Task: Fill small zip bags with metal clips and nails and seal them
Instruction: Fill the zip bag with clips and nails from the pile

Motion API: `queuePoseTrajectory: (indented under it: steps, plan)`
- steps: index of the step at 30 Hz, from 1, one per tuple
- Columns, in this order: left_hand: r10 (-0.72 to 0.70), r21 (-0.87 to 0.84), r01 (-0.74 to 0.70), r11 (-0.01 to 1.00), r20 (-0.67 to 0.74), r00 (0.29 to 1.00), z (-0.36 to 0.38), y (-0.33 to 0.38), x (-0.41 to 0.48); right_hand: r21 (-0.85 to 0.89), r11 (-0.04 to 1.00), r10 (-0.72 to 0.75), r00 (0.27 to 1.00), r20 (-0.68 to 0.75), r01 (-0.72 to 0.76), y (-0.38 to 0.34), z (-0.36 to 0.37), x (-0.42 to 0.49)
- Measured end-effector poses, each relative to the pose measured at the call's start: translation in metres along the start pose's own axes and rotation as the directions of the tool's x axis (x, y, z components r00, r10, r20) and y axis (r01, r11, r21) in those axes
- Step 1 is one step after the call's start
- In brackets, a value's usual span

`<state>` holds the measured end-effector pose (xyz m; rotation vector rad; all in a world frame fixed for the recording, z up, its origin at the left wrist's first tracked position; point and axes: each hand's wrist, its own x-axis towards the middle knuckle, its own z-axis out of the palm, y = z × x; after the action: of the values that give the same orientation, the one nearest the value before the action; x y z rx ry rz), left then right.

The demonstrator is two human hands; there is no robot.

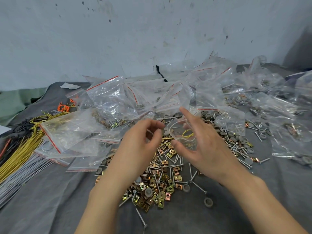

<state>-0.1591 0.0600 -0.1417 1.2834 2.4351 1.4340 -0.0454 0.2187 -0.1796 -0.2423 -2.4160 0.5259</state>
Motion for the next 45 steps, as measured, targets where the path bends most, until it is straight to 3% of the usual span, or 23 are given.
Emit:
queuePoseTrajectory:
  steps: [4, 10, 15, 19, 23, 26, 30, 40, 45]
  plan:
    - [0.058, -0.134, -0.065, 0.989, -0.055, 0.997, 0.007, 0.017, 0.001, 0.004, 1.000, -0.005, 1.000, 0.003, 0.005, -0.002, -0.001, 0.000]
    - [0.102, -0.147, -0.112, 0.983, -0.074, 0.992, 0.017, 0.024, 0.002, 0.014, 1.000, -0.009, 1.000, -0.007, 0.009, -0.004, -0.002, 0.000]
    - [0.021, -0.141, -0.046, 0.989, -0.175, 0.984, 0.004, 0.014, 0.005, -0.018, 1.000, -0.001, 1.000, -0.009, 0.001, -0.002, -0.001, 0.000]
    - [-0.101, 0.036, 0.113, 0.993, -0.230, 0.968, -0.016, -0.009, 0.005, -0.004, 1.000, 0.016, 0.999, 0.027, -0.016, -0.002, -0.003, -0.001]
    - [-0.240, 0.320, 0.281, 0.905, -0.163, 0.957, -0.033, -0.029, -0.001, 0.009, 1.000, 0.025, 0.999, 0.035, -0.025, -0.001, -0.004, -0.002]
    - [-0.351, 0.440, 0.341, 0.831, -0.060, 0.934, -0.037, -0.037, -0.005, 0.017, 0.999, 0.027, 0.999, 0.034, -0.028, -0.001, -0.004, -0.002]
    - [-0.438, 0.508, 0.348, 0.788, 0.065, 0.897, -0.039, -0.040, -0.009, 0.016, 0.999, 0.028, 0.999, 0.032, -0.028, -0.002, -0.004, -0.001]
    - [-0.463, 0.555, 0.260, 0.790, 0.262, 0.846, -0.043, -0.034, -0.012, 0.013, 0.999, 0.030, 0.999, 0.030, -0.030, 0.000, -0.004, -0.001]
    - [-0.461, 0.608, 0.229, 0.761, 0.257, 0.850, -0.040, -0.032, -0.013, 0.012, 0.999, 0.031, 0.999, 0.024, -0.031, 0.001, -0.004, -0.002]
